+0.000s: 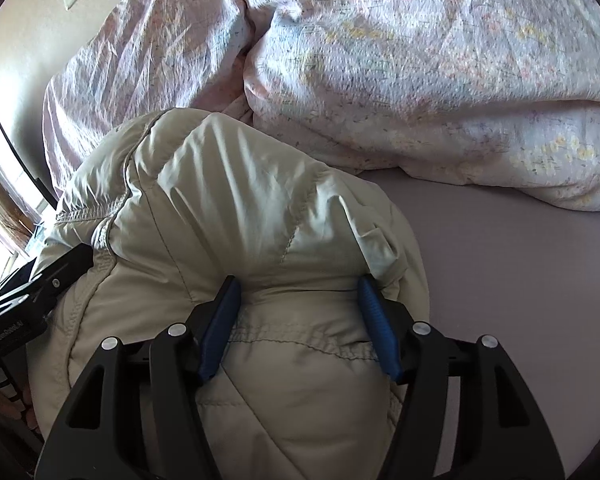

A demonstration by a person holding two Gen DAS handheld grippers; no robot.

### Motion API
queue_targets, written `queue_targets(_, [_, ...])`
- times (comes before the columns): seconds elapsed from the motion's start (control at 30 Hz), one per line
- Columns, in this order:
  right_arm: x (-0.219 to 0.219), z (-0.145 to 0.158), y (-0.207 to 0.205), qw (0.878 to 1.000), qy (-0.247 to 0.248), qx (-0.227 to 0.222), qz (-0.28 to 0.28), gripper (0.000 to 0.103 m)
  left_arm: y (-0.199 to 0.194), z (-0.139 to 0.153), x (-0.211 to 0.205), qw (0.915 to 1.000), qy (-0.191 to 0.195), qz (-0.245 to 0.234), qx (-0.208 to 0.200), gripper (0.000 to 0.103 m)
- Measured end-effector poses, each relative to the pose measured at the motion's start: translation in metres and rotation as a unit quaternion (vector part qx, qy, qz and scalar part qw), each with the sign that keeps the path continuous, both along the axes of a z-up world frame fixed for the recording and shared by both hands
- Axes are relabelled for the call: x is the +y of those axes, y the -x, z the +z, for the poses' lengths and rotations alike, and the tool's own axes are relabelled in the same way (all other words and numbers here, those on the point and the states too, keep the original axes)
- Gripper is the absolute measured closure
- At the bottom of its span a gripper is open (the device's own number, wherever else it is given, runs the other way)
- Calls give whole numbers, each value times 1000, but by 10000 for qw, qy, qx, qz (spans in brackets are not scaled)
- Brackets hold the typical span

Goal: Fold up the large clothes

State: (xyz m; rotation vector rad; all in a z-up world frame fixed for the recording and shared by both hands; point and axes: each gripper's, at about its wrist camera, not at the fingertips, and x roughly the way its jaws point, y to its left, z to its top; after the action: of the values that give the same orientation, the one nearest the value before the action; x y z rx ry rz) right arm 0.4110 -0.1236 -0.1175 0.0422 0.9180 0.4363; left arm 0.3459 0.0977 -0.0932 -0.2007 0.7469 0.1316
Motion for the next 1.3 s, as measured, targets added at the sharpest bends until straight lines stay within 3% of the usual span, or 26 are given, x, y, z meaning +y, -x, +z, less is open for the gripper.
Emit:
queue_targets(0.2, [-5,-5,-2,9999,-124,53,23,40,1,0,-1,10000,-35,-20,-36,2])
queue_targets(0.47, [-24,20,19,9991,-418,-65,60,41,2,3,1,10000,24,6,-21,2])
queue_targets(0.63, [-25,6,20,9994,-289,189,84,41,3,3,1,10000,-16,9,-32,2])
queue_targets(1.0, [-29,-17,16,9972,-600,427,-160,33,2,2,-1,10000,-85,26,-32,2])
queue_targets(1.3, [-23,13,26,9987,159,404,-266,22,10,18,0,9998,34,132,160,2])
